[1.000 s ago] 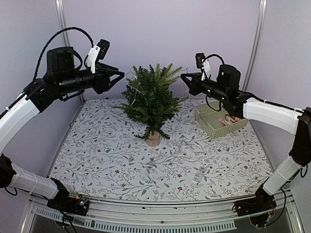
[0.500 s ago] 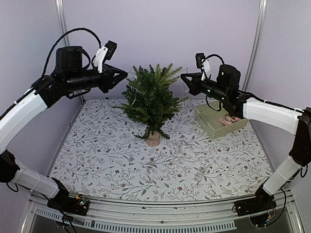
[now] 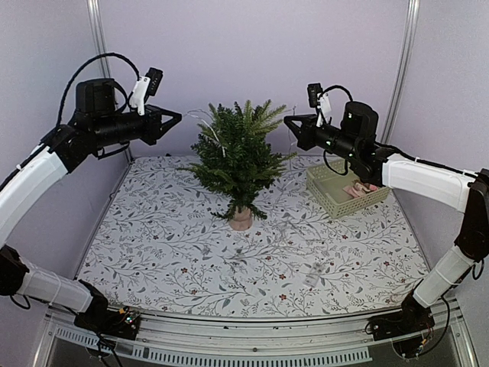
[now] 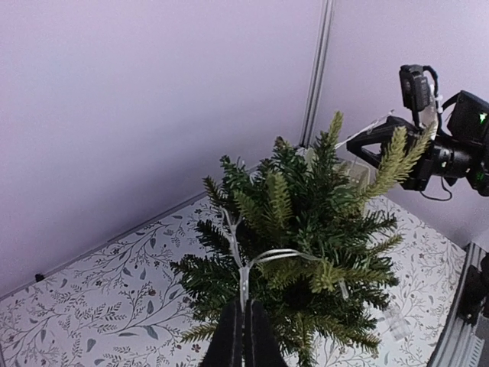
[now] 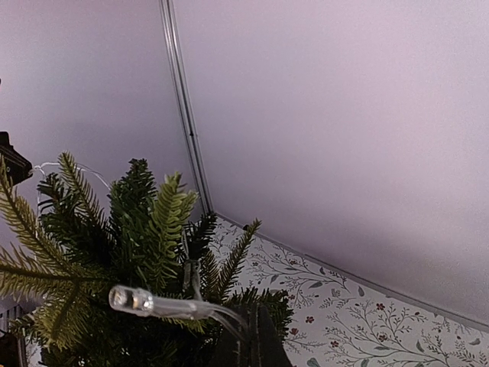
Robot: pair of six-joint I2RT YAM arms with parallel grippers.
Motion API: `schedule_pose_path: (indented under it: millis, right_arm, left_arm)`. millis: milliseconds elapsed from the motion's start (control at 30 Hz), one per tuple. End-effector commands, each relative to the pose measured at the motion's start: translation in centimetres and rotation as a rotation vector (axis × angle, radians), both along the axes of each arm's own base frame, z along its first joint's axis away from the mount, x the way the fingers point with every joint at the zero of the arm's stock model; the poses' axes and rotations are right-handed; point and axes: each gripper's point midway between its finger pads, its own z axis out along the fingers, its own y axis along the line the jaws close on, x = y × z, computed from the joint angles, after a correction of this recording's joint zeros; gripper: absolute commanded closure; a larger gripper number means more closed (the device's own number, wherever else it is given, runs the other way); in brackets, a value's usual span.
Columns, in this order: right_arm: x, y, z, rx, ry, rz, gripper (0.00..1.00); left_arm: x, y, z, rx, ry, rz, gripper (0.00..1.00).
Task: Decorate the small christmas tree
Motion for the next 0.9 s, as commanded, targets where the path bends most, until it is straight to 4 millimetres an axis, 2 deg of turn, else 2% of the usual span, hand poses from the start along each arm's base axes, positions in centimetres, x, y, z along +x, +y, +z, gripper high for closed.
schedule_pose_path:
  millis: [0,133,400,533,700,867]
  right_arm:
    - [-0.2,0.2,1.6,0.030,-0.038,0.019,1.00]
    - [-0.2,0.3,1.5,0.036,-0.035,0.028,1.00]
    - [-0.3,0.3,1.6,0.034,-0.038,0.030,1.00]
    - [-0.4,0.3,1.6,0.035,-0.039,0.033,1.00]
    - [-0.6,0.2,2.0,0.036,-0.047,0.036,1.00]
    - [-0.9,0.1,2.3,0.038,-0.054,0.040,1.00]
  left_arm:
    - [-0.1,1.0,-0.1,-0.053,0.052,0.014,1.00]
    - [-0.7,0.5,-0.5,-0.060,0.070,-0.023,1.00]
    - [-3.7,-2.8,2.1,-0.056,0.015,-0.170,1.00]
    - [-4.1,-4.1,2.5,-0.057,0.022,-0.192,1.00]
    - [-3.8,-5.1,1.1,-0.028,0.059,-0.183,1.00]
    - [-2.5,-5.2,-1.9,0.036,0.111,-0.122,1.00]
